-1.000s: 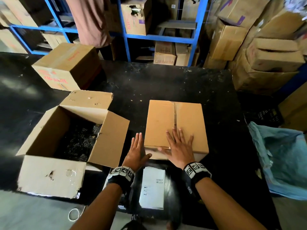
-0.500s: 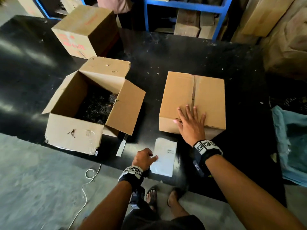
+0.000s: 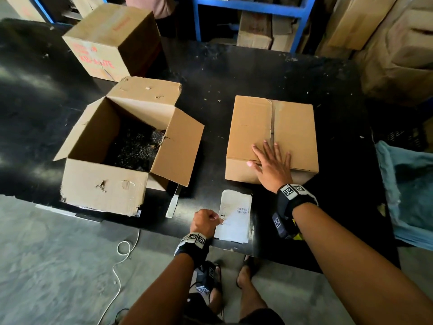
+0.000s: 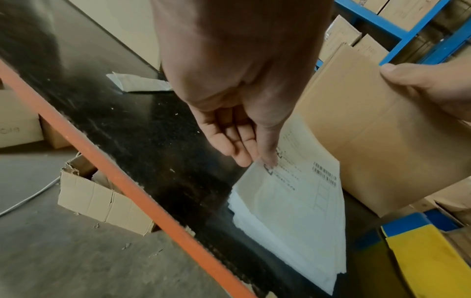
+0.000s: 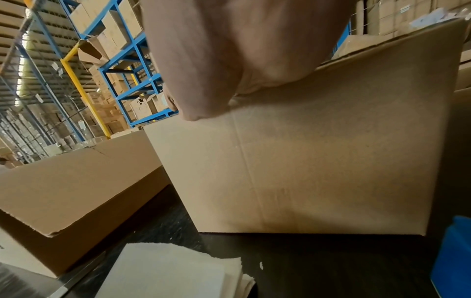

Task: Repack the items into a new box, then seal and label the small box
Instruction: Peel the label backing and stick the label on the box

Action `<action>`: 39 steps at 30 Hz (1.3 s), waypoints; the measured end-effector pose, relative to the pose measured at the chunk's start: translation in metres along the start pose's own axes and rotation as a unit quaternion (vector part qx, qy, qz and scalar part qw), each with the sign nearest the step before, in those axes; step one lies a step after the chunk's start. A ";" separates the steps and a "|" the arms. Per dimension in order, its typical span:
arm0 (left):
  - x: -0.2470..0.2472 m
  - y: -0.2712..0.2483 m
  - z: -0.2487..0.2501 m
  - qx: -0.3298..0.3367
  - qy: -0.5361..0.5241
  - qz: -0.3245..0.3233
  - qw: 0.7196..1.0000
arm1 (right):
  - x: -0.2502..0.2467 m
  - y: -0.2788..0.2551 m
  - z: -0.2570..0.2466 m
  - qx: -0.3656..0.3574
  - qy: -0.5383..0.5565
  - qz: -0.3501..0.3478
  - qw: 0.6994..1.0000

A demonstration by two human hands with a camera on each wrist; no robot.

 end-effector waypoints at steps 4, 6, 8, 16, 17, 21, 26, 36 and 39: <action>-0.005 -0.002 0.000 0.041 -0.043 -0.023 0.998 | 0.000 -0.001 0.000 0.003 0.007 -0.011 1.000; -0.014 -0.008 0.008 0.079 -0.066 -0.037 0.994 | -0.002 -0.003 -0.001 0.005 0.016 -0.020 1.000; -0.027 -0.013 0.023 0.107 -0.093 -0.047 0.989 | -0.007 -0.005 -0.002 0.011 0.031 -0.025 0.999; -0.112 -0.005 0.136 0.195 -0.227 -0.005 0.954 | -0.046 0.002 -0.005 0.084 0.240 -0.007 0.967; -0.121 0.001 0.153 0.207 -0.234 0.001 0.950 | -0.052 0.004 -0.007 0.079 0.284 -0.004 0.956; -0.139 0.022 0.213 0.209 -0.287 0.018 0.935 | -0.088 0.011 -0.024 0.036 0.458 -0.026 0.888; -0.147 0.038 0.278 0.238 -0.300 0.014 0.924 | -0.121 0.037 -0.018 0.039 0.567 0.021 0.822; -0.170 0.056 0.320 0.243 -0.289 -0.084 0.922 | -0.164 0.077 -0.007 0.044 0.613 0.099 0.783; -0.180 0.061 0.323 0.251 -0.294 -0.116 0.915 | -0.176 0.083 -0.015 0.036 0.639 0.112 0.760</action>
Point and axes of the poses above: each hand's wrist, its own y-axis towards the middle knuckle, its own x-axis out of the palm, z = x × y, the point moved 6 cm from there along y, towards the middle knuckle, and after that the axes turned 3 degrees about -y, right-handed, at the moved point
